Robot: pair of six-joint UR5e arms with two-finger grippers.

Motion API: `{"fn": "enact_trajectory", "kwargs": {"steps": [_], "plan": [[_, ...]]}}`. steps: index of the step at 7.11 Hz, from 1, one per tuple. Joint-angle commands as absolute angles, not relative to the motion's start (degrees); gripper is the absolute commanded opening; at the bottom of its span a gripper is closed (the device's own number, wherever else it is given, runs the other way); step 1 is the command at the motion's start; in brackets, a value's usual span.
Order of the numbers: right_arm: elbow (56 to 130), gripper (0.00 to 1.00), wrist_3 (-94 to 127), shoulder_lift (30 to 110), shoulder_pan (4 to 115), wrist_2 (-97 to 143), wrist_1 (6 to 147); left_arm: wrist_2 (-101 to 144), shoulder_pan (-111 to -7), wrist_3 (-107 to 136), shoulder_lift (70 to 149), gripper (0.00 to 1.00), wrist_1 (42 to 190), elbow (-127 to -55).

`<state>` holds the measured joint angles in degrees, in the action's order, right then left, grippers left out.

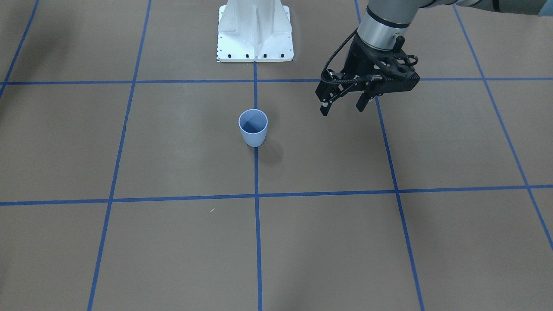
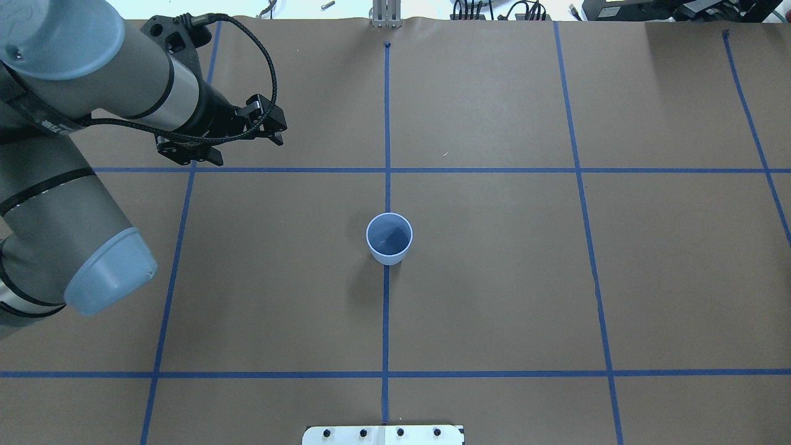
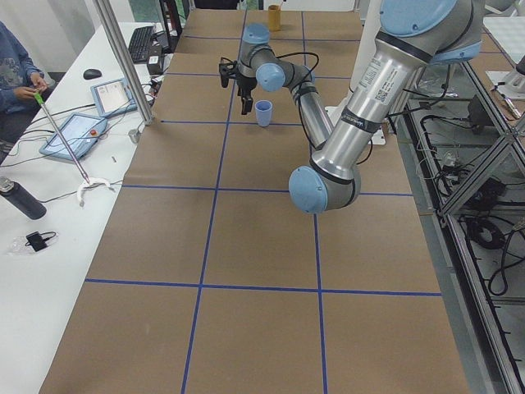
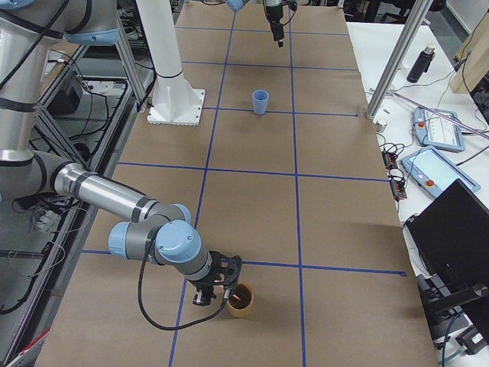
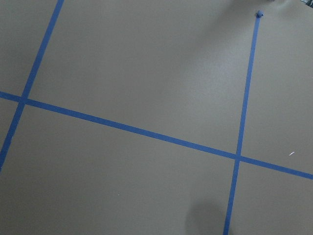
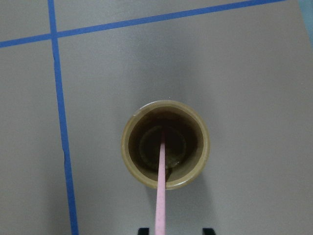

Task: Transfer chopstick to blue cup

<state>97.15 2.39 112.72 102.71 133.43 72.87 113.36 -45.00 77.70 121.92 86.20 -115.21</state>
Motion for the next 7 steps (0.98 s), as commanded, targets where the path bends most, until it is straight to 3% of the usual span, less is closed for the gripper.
{"fn": "enact_trajectory", "kwargs": {"steps": [1, 7], "plan": [[97.2, 0.00, 2.2, 112.6, 102.7, 133.9, 72.7, 113.3, -45.0, 77.8, 121.8, 0.98, 86.1, -115.7], [106.4, 0.00, 1.3, 113.2, 106.2, 136.8, 77.8, 113.4, -44.7, 78.7, 121.3, 0.98, 86.1, -116.1]]}}
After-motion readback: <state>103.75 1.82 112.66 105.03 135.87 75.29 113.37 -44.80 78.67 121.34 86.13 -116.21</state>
